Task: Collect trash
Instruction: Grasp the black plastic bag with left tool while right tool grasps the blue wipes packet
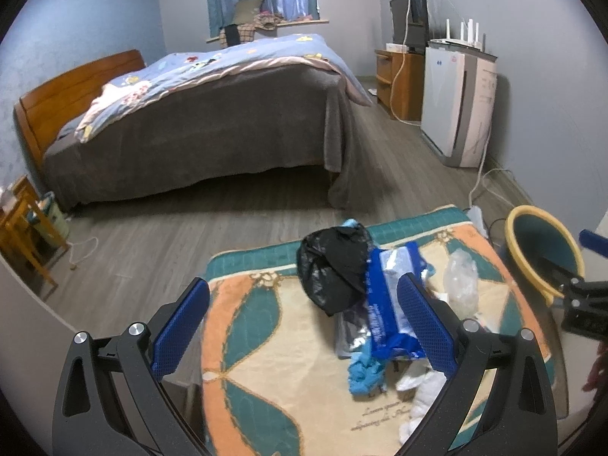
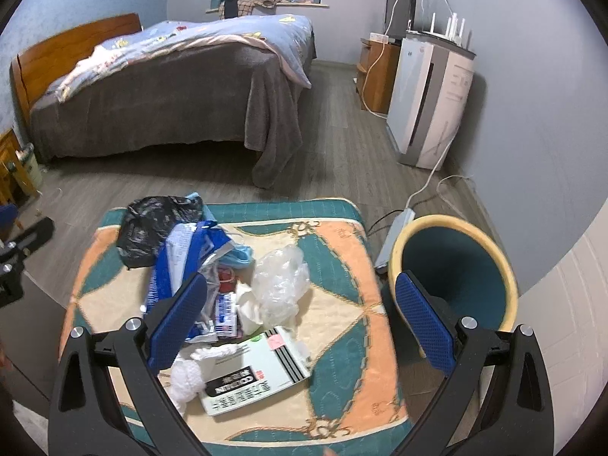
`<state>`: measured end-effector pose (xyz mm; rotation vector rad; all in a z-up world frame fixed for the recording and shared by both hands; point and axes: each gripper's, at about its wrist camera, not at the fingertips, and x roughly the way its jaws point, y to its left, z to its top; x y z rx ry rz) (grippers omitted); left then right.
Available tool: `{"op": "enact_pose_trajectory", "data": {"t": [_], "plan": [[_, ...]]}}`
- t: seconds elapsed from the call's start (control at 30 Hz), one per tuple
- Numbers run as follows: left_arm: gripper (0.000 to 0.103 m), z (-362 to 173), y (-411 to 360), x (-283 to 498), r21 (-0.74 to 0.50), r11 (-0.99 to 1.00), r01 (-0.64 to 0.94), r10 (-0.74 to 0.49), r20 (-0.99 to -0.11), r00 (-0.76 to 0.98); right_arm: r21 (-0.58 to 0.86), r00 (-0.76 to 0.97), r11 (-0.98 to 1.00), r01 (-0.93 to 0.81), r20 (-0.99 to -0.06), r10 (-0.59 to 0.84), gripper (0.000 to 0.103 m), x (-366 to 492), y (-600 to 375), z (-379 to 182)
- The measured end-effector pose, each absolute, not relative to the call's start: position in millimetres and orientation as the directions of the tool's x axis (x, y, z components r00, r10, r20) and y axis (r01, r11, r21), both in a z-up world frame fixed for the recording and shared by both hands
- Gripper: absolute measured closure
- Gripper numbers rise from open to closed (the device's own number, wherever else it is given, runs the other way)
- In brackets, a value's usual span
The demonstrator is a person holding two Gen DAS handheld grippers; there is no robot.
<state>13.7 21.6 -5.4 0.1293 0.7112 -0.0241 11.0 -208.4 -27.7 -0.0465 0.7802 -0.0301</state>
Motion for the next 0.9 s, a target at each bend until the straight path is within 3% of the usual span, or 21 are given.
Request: {"op": "enact_pose_trajectory", "data": {"t": [0.47,0.6,0.77,0.9], "plan": [[0.005,-25.4,67.2,81.7,0.111,0.994,-0.004,0.081,-0.699,0.711,0.074,0.644,0.992,-0.100,-0.755,0.121,0.006,59.8,-183.4,-47.1],[0.005,-39.6,79.4,102.8,0.056,0.998,0.021,0.026,-0.718,0.696,0.074,0.577,0.986,-0.146,-0.804,0.146,0.006,76.1,-164.4,-72.0],[0.005,-61.8,71.5,129.7,0.081,0.994,0.070,0.013,-0.745,0.667,0.108,0.507,0.975,-0.193,-0.840,0.193,0.007,91.9,-139.4,-104.2],[0.007,-82.3,57.6,146.9,0.036,0.992,0.123,-0.048,-0.783,0.621,0.108,0.467,0.970,-0.218,-0.861,0.201,0.016,96.1,-128.5,-119.6]]}}
